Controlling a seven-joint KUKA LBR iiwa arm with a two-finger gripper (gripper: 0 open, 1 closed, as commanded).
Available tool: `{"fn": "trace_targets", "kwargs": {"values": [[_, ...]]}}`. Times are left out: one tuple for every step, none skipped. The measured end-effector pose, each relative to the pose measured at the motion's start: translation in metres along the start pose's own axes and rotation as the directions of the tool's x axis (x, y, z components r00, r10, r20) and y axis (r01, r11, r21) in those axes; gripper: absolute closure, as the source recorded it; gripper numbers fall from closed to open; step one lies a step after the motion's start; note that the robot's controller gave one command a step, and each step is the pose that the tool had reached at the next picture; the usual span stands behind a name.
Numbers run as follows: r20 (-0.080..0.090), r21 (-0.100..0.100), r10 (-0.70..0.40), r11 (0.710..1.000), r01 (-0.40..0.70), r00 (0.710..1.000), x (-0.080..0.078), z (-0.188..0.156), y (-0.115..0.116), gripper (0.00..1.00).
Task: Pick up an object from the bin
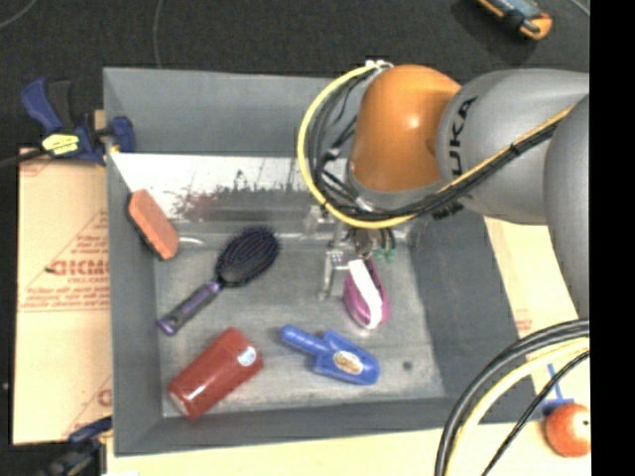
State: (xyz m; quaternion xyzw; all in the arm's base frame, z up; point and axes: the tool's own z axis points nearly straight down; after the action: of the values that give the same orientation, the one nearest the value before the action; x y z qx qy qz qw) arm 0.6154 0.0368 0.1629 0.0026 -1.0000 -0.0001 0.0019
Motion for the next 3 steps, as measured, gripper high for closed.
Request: {"fn": "trace_targets", "kwargs": {"values": [[0.008, -0.001, 0.001, 1.000, -0.001, 1.000, -0.002, -0.005, 0.000, 0.00], [0.010, -0.004, 0.012, 1.000, -0.012, 1.000, -0.040, 0.091, 0.075, 0.00], [0.021, 0.003, -0.088, 0.996, 0.088, 0.996, -0.009, 0.047, 0.070, 0.00]]}}
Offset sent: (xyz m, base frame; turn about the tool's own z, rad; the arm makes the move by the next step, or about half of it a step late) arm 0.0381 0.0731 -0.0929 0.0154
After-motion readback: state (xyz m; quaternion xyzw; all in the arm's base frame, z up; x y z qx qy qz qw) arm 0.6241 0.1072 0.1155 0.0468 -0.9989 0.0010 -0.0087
